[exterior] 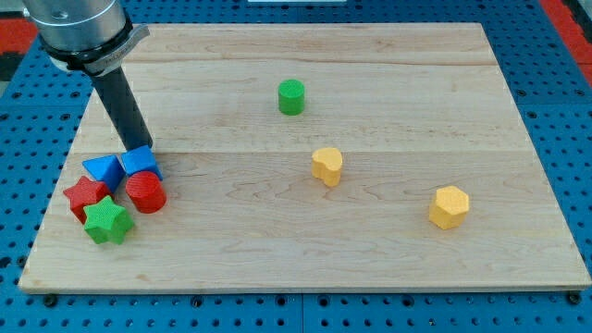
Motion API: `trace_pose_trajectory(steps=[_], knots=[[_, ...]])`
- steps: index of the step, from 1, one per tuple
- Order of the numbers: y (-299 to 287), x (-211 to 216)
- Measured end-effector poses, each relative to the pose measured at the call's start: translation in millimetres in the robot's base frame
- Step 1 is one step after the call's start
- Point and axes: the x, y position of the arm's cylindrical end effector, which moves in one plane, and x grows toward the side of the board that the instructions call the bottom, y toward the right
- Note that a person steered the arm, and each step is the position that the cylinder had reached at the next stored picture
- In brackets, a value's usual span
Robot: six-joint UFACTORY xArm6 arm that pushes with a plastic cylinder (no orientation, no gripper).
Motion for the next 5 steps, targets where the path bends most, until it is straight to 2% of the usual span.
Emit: trace_pose_trajectory(steps=[1, 2, 3, 4, 5], knots=[[40, -64], [109, -115], [216, -118], [209, -55], [163, -36]])
